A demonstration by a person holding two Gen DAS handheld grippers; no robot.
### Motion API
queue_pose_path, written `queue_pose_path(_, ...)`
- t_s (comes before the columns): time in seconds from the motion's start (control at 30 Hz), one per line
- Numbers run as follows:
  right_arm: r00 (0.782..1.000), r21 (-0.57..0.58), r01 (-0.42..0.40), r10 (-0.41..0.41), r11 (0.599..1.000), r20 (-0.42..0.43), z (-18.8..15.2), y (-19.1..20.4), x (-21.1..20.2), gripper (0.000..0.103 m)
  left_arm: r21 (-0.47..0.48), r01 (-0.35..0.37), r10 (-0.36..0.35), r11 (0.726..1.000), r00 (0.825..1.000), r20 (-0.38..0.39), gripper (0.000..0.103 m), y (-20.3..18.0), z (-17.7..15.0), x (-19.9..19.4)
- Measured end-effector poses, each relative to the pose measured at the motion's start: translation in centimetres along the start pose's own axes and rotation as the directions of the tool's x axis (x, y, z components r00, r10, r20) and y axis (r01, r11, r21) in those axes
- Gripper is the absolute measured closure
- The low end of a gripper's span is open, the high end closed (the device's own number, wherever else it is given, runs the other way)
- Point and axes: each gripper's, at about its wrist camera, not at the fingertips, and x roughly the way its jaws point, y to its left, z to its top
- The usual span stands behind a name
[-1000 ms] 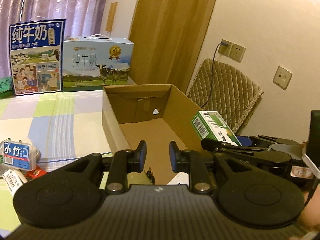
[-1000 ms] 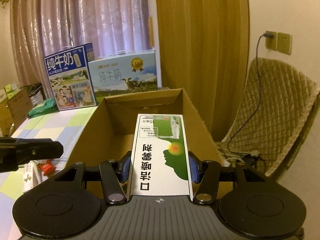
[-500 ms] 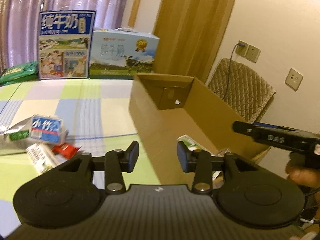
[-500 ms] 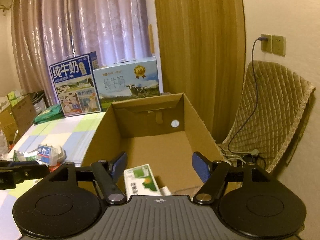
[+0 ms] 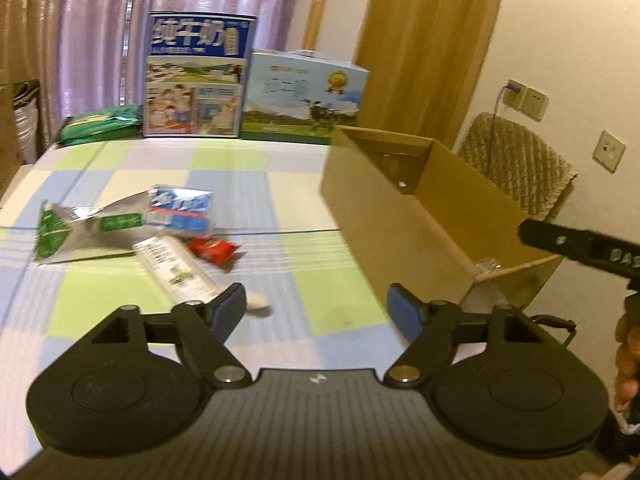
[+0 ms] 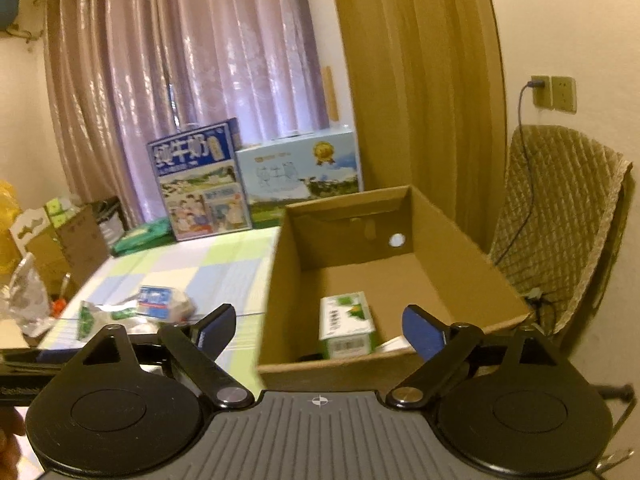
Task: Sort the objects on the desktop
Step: 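Move both tools back toward the table items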
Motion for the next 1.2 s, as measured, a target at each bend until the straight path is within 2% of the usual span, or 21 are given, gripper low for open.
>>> queue_pose_path(0.27,0.995,-0.061,-0.095,0.094,0.994,-0.014,-1.3,5.2,-0.8,0.01,-0.071,-0.078,0.078,0.994,0.997,-0.003,0.015,4.7,-1.8,-2.6)
queue_pose_path(0.53,0.987,-0.16,-0.158,0.151,0.974,-0.055,-3.1,9.2,-0.1,0.01,-0.091,-0.147,0.146,0.985,0.989,-0.011,0.013,8.1,-3.2,-4.1)
queue_pose_path(0.93,0.975,-0.249,-0.203,0.173,0.947,-0.138,-5.4,12.1,3.3,0.01,-0.104,-0.181,0.178,0.978,0.983,-0.033,0.011,10.8,-3.8,-3.9)
queue_pose_path(1.2,0.967,-0.266,-0.224,0.179,0.937,-0.183,-6.4,12.9,6.8,0.01,-0.103,-0.185,0.179,0.977,0.982,-0.061,0.011,12.0,-4.0,-2.7)
